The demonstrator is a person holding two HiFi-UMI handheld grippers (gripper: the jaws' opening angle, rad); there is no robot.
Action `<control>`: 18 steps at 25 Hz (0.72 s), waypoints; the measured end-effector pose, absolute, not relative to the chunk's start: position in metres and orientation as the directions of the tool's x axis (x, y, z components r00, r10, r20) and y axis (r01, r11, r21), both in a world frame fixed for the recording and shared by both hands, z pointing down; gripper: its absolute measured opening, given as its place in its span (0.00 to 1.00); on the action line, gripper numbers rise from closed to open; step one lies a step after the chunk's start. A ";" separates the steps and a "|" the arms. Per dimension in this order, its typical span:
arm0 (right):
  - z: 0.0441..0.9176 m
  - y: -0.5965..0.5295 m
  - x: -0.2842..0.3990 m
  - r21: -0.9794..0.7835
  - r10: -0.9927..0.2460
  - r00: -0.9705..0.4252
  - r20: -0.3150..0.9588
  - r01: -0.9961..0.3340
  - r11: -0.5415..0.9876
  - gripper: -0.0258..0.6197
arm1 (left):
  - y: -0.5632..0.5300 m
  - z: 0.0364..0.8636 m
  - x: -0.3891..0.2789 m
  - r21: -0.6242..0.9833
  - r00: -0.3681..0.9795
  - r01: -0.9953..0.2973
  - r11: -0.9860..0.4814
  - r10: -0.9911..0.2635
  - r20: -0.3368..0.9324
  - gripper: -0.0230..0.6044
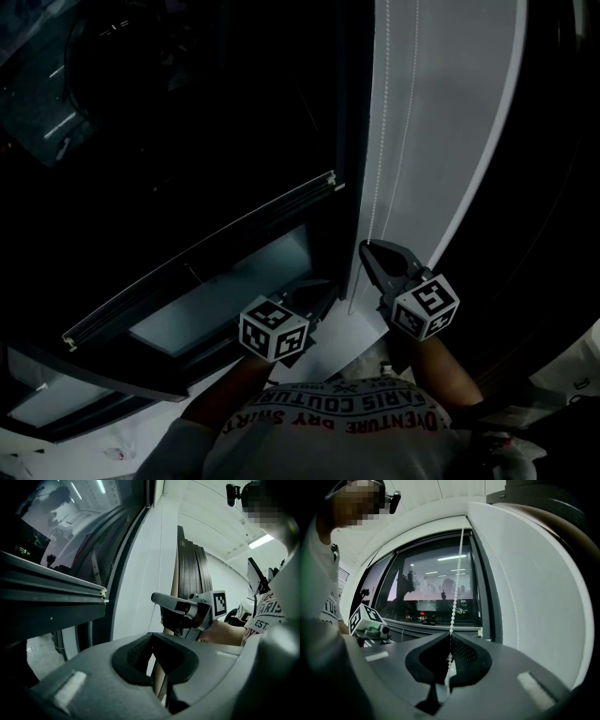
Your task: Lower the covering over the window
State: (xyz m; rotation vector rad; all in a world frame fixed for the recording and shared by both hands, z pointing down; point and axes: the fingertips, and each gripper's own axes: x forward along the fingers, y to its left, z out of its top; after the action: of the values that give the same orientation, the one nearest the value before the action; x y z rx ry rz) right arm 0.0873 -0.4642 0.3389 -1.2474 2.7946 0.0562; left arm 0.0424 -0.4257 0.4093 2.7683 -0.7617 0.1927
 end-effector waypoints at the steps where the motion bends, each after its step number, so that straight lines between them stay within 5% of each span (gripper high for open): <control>1: 0.339 -0.456 0.088 0.001 -0.740 -0.666 -0.092 -0.744 0.669 0.05 | -0.418 0.411 0.042 0.218 0.852 -0.520 -0.826 -0.485 0.195 0.04; 18: 0.436 -0.353 0.087 -0.048 -0.729 -0.670 0.141 -0.740 0.671 0.05 | -0.325 0.408 0.047 0.222 0.868 -0.495 -0.840 -0.474 0.146 0.04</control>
State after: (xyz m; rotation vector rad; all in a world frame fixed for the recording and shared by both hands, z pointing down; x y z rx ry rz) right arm 0.0869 -0.3531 0.4359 -1.3099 2.9713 -0.1653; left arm 0.0466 -0.3249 0.4082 2.7886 -0.7360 0.1234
